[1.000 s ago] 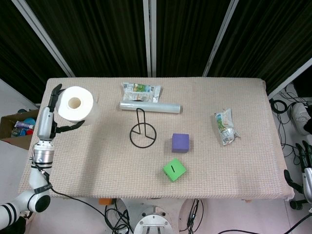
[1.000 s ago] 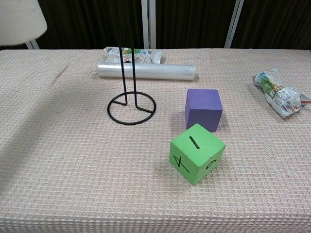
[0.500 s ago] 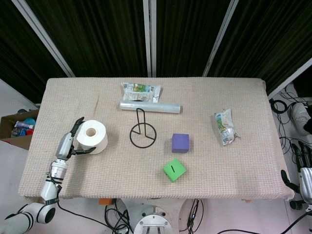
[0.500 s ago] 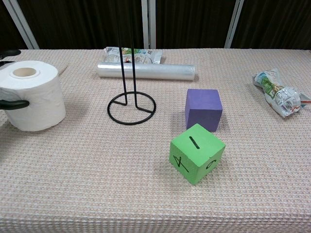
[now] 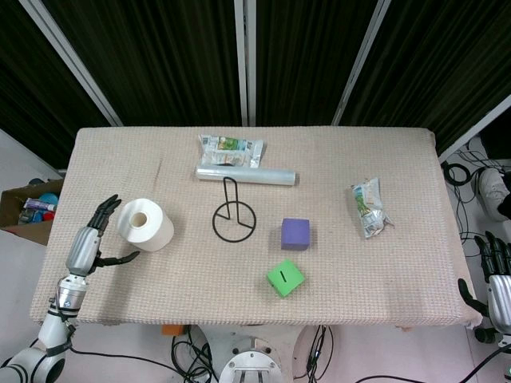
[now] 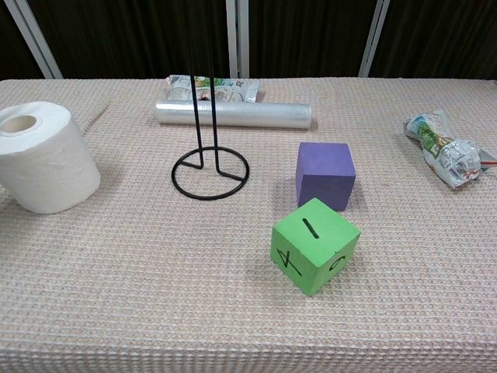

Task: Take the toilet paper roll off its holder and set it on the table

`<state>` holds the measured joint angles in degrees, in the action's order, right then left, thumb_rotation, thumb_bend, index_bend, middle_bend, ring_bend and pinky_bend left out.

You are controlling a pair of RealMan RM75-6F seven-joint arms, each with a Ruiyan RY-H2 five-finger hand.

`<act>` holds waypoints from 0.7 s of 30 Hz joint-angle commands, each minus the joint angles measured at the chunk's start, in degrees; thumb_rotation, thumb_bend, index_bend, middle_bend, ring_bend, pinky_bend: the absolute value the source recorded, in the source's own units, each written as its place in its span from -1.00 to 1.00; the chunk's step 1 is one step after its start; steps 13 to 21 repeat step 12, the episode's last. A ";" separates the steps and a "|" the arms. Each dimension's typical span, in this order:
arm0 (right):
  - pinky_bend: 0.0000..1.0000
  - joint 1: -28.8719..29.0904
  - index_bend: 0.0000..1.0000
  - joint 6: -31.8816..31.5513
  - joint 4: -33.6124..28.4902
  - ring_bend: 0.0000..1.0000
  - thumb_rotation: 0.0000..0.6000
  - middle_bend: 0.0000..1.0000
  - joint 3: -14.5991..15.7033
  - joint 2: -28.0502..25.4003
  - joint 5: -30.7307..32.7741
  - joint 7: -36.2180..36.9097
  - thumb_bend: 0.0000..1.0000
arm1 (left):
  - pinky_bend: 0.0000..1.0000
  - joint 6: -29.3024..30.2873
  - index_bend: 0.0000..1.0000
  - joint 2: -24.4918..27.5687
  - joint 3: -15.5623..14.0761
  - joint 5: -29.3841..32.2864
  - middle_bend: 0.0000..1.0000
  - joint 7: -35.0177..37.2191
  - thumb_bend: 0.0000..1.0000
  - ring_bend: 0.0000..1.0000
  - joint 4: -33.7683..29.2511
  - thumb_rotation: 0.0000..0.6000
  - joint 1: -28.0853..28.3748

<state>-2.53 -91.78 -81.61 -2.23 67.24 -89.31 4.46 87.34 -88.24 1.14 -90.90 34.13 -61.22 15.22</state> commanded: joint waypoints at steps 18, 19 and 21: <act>-1.00 0.88 -1.00 2.77 0.43 -1.00 1.00 -1.00 0.76 1.87 0.60 -4.63 -0.40 | -0.64 9.42 -1.00 18.29 -9.31 -3.01 -1.00 -36.34 -0.91 -1.00 -18.63 0.16 -14.82; -1.00 0.88 -1.00 2.77 0.43 -1.00 1.00 -1.00 0.76 1.87 0.60 -4.63 -0.40 | -0.64 9.42 -1.00 18.29 -9.31 -3.01 -1.00 -36.34 -0.91 -1.00 -18.63 0.16 -14.82; -1.00 0.88 -1.00 2.77 0.43 -1.00 1.00 -1.00 0.76 1.87 0.60 -4.63 -0.40 | -0.64 9.42 -1.00 18.29 -9.31 -3.01 -1.00 -36.34 -0.91 -1.00 -18.63 0.16 -14.82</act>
